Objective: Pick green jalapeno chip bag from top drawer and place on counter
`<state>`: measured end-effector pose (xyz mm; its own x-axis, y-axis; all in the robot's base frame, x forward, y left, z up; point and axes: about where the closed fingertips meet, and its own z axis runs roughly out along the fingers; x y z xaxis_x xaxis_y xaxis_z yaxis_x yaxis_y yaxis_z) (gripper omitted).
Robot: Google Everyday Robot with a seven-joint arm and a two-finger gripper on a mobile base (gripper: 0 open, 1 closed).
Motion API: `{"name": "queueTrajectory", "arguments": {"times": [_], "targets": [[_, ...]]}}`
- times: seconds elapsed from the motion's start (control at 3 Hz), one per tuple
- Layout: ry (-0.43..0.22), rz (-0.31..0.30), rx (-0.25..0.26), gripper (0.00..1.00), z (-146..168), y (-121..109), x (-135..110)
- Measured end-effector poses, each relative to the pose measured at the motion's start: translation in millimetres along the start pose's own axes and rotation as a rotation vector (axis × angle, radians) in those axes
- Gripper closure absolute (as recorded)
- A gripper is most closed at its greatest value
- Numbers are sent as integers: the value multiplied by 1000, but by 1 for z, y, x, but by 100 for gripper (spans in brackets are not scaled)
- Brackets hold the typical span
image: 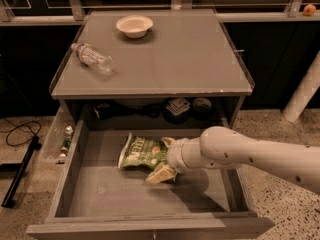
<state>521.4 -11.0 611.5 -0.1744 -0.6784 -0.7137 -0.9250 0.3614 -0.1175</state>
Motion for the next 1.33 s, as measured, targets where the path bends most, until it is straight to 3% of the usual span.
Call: {"name": "queueTrajectory", "arguments": {"times": [1.0, 1.33], "targets": [[0, 0, 0, 89, 0, 0, 0], [-25, 5, -12, 100, -9, 2, -6]]}}
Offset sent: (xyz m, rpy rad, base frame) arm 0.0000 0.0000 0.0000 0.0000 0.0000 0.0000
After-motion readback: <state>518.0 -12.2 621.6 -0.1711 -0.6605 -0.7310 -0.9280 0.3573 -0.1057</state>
